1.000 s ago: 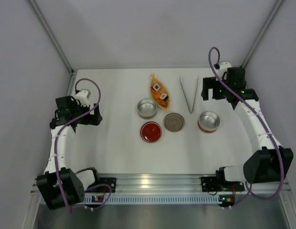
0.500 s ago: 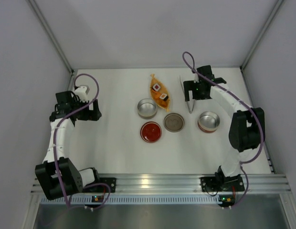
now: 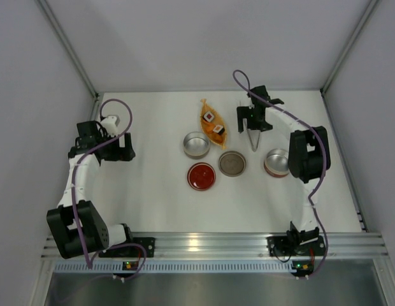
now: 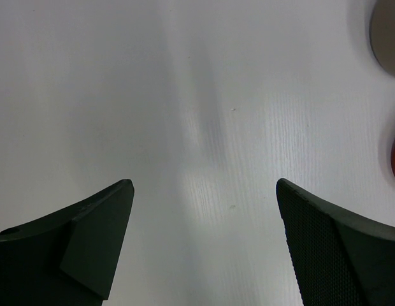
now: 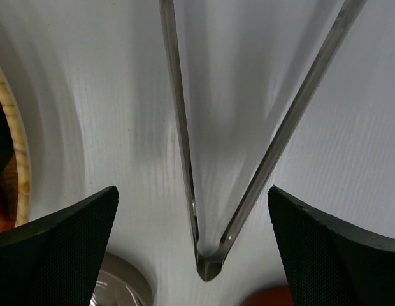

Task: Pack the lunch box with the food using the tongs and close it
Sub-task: Pick up the clamp at the center of the board.

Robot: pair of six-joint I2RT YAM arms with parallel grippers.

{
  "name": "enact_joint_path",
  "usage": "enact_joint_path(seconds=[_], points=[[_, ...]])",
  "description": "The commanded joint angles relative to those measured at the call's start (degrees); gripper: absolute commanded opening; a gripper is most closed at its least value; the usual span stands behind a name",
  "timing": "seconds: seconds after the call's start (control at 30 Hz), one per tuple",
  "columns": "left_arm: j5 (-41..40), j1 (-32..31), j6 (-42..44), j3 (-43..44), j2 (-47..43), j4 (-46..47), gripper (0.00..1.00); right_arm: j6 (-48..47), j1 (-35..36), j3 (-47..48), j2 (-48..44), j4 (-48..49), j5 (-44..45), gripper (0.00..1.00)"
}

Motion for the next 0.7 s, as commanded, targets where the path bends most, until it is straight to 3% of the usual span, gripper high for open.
enact_joint_path(seconds=[0.0, 0.23, 0.67], points=[[-0.5, 0.2, -0.8, 2.5, 0.3, 3.2, 0.98, 2.0, 1.1, 5.0, 3.5, -1.5, 3.1, 0.99], [1.1, 0.2, -1.6, 2.6, 0.1, 3.8, 0.98, 3.3, 1.0, 6.2, 6.1, -1.0, 6.5, 0.99], [0.8, 0.2, -1.4, 2.5, 1.1, 4.7, 0.98, 3.3, -1.0, 8.4, 9.3, 1.0, 4.8, 0.99]])
